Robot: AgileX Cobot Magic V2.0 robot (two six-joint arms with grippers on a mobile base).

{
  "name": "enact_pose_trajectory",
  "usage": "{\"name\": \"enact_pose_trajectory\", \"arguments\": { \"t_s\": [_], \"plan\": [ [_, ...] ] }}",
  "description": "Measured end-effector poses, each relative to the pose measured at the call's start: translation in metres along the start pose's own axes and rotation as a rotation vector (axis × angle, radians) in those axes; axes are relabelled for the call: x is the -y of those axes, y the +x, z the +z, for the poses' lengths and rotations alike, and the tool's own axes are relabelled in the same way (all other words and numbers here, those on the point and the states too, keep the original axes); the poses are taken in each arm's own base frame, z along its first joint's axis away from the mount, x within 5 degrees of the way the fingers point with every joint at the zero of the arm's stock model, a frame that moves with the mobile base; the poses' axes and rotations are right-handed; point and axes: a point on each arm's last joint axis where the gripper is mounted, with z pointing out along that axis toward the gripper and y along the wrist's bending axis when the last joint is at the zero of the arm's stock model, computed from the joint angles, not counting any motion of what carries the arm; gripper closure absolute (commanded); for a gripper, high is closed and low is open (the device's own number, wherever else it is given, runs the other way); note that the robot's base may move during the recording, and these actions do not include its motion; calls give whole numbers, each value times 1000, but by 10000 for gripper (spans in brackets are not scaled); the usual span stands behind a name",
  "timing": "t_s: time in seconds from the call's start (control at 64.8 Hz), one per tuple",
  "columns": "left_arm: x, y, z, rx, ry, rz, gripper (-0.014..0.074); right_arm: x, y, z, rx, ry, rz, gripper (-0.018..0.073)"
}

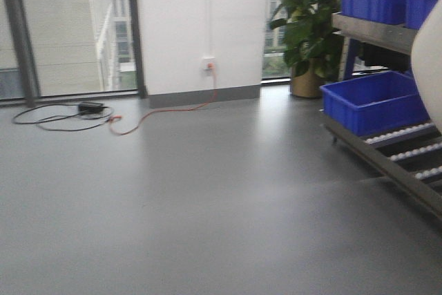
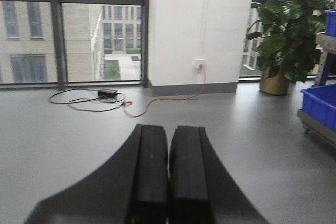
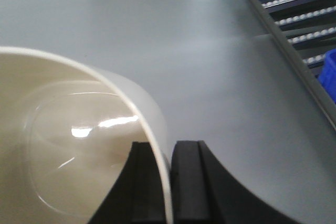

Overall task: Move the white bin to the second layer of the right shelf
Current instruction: 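Drive the base across the room toward the roller-track shelf, then turn and approach the shelf, bringing the bin over the second layer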

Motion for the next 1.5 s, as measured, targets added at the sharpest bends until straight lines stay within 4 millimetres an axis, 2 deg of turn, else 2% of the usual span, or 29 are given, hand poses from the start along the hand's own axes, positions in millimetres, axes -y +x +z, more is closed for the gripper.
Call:
{"name": "enact_pose_trajectory", "arguments": {
  "t_s": [1.498],
  "plan": [
    [0,0,0,0,0,0,512,0,0,0,0,0,0,506]
  ]
}}
